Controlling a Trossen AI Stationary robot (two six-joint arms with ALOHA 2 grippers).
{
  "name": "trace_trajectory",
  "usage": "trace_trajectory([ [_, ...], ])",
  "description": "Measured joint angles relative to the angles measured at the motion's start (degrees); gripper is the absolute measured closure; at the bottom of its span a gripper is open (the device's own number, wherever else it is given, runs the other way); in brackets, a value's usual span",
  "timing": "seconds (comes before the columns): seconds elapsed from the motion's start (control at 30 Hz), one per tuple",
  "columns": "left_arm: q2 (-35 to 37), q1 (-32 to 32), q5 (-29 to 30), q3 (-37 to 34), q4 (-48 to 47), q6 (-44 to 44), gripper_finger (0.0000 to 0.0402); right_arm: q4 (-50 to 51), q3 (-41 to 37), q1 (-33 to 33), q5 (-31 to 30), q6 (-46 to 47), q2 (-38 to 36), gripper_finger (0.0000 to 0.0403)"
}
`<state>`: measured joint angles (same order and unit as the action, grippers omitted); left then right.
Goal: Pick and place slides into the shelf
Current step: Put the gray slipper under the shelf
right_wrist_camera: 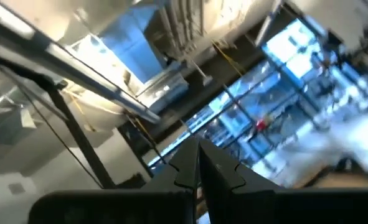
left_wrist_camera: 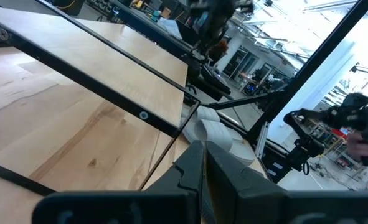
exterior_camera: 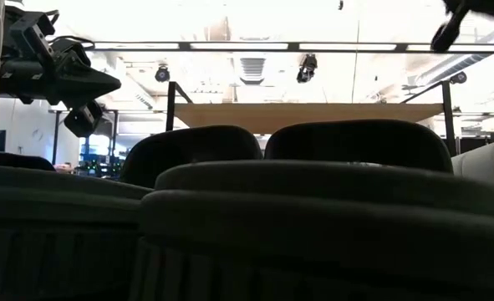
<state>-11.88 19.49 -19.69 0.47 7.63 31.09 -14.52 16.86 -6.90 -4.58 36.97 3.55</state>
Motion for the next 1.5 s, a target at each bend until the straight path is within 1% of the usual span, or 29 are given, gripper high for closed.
trace_trajectory([
  [0.13,0.0,0.0,0.0,0.0,0.0,0.0,0.0400,15.5,11.3,0.0,0.0,-10.0,6.0,0.0394],
  [0.17,0.0,0.0,0.0,0.0,0.0,0.0,0.0400,19.9,14.3,0.0,0.0,-11.1,7.7,0.0394],
  [0.33,0.0,0.0,0.0,0.0,0.0,0.0,0.0400,38.2,24.6,0.0,-1.1,-11.7,17.0,0.0394],
  [0.5,0.0,0.0,0.0,0.0,0.0,0.0,0.0400,50.8,32.8,0.0,-1.5,-12.9,25.6,0.0394],
  [0.6,0.0,0.0,0.0,0.0,0.0,0.0,0.0400,53.4,35.9,0.0,1.5,-16.2,29.9,0.0394],
  [0.7,0.0,0.0,0.0,0.0,0.0,0.0,0.0400,54.0,39.1,0.0,1.9,-19.9,33.4,0.0394],
  [0.8,0.0,0.0,0.0,0.0,0.0,0.0,0.0400,57.8,42.9,0.0,1.9,-22.0,36.5,0.0394],
  [0.97,0.0,0.0,0.0,0.0,0.0,0.0,0.0400,65.0,47.6,0.0,1.4,-28.6,41.1,0.0394],
  [1.03,0.0,0.0,0.0,0.0,0.0,0.0,0.0400,66.9,49.0,0.0,-0.4,-30.6,43.0,0.0390],
  [1.13,0.0,0.0,0.0,0.0,0.0,0.0,0.0400,71.7,51.3,0.0,-4.3,-30.9,46.2,0.0368],
  [1.23,0.0,0.0,0.0,0.0,0.0,0.0,0.0400,76.6,53.2,0.0,-6.2,-30.8,49.4,0.0329],
  [1.3,0.0,0.0,0.0,0.0,0.0,0.0,0.0400,78.0,53.9,0.5,-8.1,-31.7,51.0,0.0300],
  [1.4,0.0,0.0,0.0,0.0,0.0,0.0,0.0400,79.2,54.9,2.1,-8.7,-33.1,52.2,0.0263],
  [1.47,0.0,0.0,0.0,0.0,0.0,0.0,0.0400,79.2,55.8,4.1,-9.6,-33.1,52.5,0.0249],
  [1.5,0.0,0.0,0.0,0.0,0.0,0.0,0.0400,79.3,56.3,5.5,-11.4,-32.2,52.5,0.0246],
])
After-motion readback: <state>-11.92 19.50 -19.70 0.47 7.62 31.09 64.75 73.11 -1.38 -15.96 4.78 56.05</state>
